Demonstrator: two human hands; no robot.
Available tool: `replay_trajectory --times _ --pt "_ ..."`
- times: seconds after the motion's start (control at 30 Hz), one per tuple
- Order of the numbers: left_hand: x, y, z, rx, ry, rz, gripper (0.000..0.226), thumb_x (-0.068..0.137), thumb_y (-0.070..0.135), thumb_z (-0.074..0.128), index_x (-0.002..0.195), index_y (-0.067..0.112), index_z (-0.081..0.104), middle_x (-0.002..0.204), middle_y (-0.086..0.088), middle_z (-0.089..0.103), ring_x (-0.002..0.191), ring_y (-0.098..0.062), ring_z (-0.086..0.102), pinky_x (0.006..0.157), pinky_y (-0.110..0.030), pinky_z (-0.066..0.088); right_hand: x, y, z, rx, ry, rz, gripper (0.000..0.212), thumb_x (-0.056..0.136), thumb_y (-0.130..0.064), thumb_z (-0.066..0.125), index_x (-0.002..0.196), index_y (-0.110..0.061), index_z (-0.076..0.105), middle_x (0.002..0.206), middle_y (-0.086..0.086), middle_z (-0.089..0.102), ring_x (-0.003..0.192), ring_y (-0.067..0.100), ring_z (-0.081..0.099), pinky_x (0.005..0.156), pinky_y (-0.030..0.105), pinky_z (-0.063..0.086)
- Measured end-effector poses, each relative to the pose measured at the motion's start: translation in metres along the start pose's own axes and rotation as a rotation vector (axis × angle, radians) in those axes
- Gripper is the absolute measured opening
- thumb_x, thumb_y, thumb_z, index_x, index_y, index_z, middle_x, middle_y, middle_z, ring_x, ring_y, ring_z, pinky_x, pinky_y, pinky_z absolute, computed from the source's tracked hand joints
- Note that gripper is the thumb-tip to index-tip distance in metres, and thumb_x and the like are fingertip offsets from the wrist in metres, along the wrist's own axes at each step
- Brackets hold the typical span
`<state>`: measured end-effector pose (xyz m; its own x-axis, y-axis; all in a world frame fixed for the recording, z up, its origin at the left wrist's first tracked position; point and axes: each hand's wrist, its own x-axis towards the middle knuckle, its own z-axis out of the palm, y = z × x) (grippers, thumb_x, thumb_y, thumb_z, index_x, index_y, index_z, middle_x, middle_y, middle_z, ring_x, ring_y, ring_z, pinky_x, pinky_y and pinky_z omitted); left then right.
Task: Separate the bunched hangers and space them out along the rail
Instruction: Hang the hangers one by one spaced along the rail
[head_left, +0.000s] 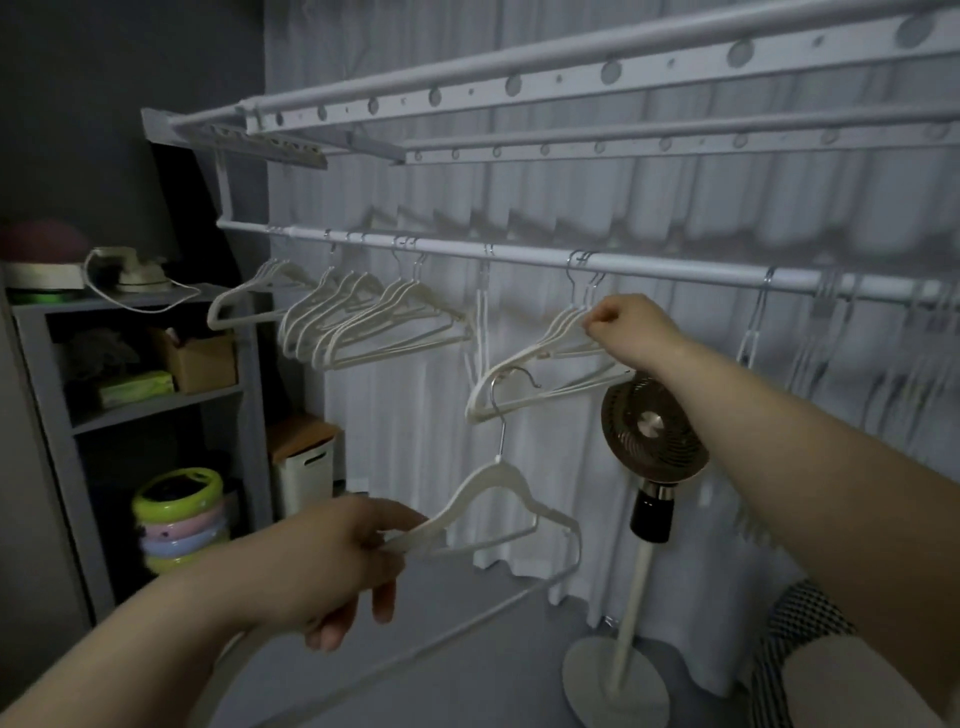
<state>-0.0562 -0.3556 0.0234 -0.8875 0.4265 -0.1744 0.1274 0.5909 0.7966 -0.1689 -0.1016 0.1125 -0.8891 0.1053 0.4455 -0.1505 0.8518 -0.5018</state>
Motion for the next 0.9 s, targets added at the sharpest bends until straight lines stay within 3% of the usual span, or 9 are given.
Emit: replay_trajectory --times 0.07,0.13,0.33,0.5,0.77,0.83,0.9 --pt "0.021 0.013 0.011 -0.006 0.024 0.017 0.031 0.095 0.005 0.038 0.103 0.033 0.047 0.064 0.000 0.062 0.031 -0.008 0.046 0.036 -0.018 0.039 0.011 0.027 -0.012 -0.334 -0.058 -0.016 0.027 0.091 -0.017 0.045 0.112 -0.015 0.061 0.123 0.011 0.059 0.114 0.029 0.052 0.095 0.033 0.038" --pt "0.046 0.027 0.021 0.007 0.043 0.040 0.029 0.095 0.006 0.039 0.113 0.028 0.046 0.064 0.000 0.060 0.031 -0.009 0.044 0.036 -0.019 0.038 0.019 0.055 -0.022 -0.565 -0.071 -0.031 0.029 0.092 -0.020 0.043 0.116 -0.019 0.058 0.125 0.012 0.056 0.119 0.031 0.045 0.099 0.035 0.033" --pt "0.113 0.068 0.037 -0.004 0.132 0.119 0.026 0.094 0.007 0.042 0.106 0.030 0.045 0.055 0.002 0.061 0.031 -0.011 0.044 0.038 -0.021 0.038 0.032 0.119 -0.044 -0.825 -0.188 -0.055 0.034 0.088 -0.023 0.051 0.121 -0.021 0.054 0.126 0.011 0.053 0.125 0.029 0.035 0.107 0.038 0.024" --pt "0.159 0.102 0.048 -0.044 0.206 0.205 0.034 0.094 0.009 0.043 0.088 0.042 0.046 0.048 0.006 0.062 0.032 -0.009 0.046 0.042 -0.024 0.038 0.043 0.143 -0.056 -0.839 -0.163 -0.198 0.030 0.091 -0.030 0.044 0.115 -0.020 0.058 0.125 0.008 0.055 0.125 0.028 0.035 0.110 0.039 0.019" --pt "0.214 0.143 0.065 -0.084 0.348 0.304 0.028 0.093 0.012 0.047 0.119 0.023 0.052 0.050 0.005 0.057 0.031 -0.006 0.044 0.039 -0.018 0.039 0.058 0.170 -0.057 -0.730 0.016 -0.427 0.029 0.093 -0.026 0.041 0.115 -0.018 0.058 0.120 0.001 0.058 0.121 0.022 0.039 0.105 0.032 0.020" --pt "0.228 0.151 0.066 -0.080 0.346 0.332 0.031 0.093 0.011 0.046 0.123 0.020 0.051 0.056 0.004 0.056 0.031 -0.005 0.045 0.040 -0.018 0.040 0.061 0.172 -0.058 -0.702 0.107 -0.436 0.026 0.090 -0.021 0.045 0.107 -0.014 0.063 0.111 0.003 0.062 0.114 0.024 0.048 0.102 0.034 0.028" --pt "0.242 0.157 0.067 -0.087 0.324 0.348 0.030 0.094 0.010 0.045 0.122 0.019 0.051 0.059 0.002 0.057 0.030 -0.004 0.045 0.040 -0.018 0.041 0.065 0.173 -0.059 -0.676 0.230 -0.482 0.023 0.076 -0.019 0.048 0.079 -0.014 0.070 0.081 0.001 0.068 0.086 0.025 0.064 0.084 0.034 0.048"
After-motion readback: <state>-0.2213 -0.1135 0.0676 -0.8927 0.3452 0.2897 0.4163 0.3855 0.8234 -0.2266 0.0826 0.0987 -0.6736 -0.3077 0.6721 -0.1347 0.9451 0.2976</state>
